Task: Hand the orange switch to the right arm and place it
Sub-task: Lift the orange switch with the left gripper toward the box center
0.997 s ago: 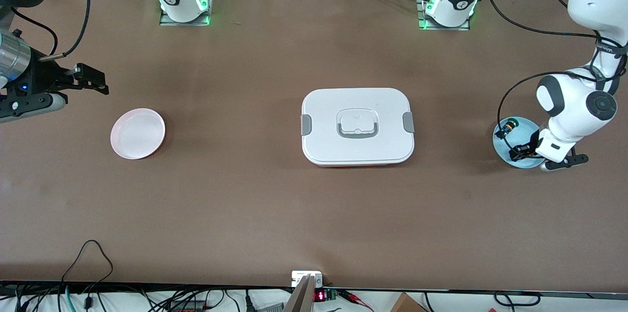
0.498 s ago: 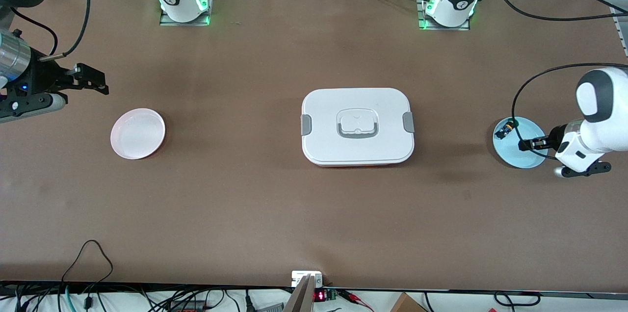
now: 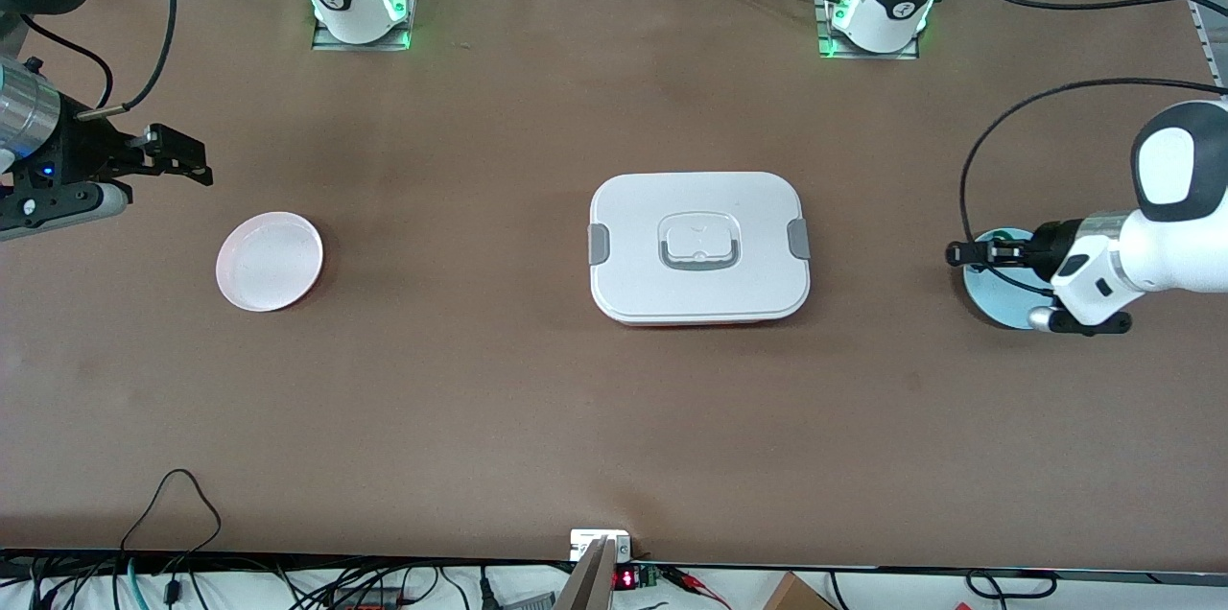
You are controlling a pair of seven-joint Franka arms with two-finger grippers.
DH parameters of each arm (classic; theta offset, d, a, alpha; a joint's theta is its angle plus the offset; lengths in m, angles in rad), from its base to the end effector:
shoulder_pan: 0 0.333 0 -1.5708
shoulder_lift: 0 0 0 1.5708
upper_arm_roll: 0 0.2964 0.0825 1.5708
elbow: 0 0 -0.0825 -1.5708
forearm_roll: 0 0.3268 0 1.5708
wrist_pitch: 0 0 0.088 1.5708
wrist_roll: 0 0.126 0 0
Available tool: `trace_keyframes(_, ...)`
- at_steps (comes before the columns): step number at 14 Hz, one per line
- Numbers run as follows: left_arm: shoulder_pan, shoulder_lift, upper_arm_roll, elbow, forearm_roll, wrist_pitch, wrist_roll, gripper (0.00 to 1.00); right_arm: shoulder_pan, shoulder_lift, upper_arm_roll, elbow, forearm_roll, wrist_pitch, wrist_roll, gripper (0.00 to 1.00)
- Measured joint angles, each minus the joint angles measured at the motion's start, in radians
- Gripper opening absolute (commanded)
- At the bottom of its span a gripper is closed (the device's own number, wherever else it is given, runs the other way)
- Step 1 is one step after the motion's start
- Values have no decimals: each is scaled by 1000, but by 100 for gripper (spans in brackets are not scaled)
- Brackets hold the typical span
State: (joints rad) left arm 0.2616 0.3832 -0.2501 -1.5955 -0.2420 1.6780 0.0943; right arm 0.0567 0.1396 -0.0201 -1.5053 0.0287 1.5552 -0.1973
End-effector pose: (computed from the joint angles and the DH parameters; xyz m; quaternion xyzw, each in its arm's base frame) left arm 0.5680 -0.0063 0.3883 0.9761 -0.0084 -0.1343 0.1709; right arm 0.5308 0.0238 0.5398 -0.9921 -0.1162 0.0436 0.0165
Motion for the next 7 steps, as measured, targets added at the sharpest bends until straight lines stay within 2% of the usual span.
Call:
trace_keyframes(4,-4,-9,-153,19,-151,12,124,27,0,0,0,0,0,9,0,100)
trace_keyframes(7,-8,-9,-220,20,-304,17,312,27,-2,6,0,0,-1,27,0,100)
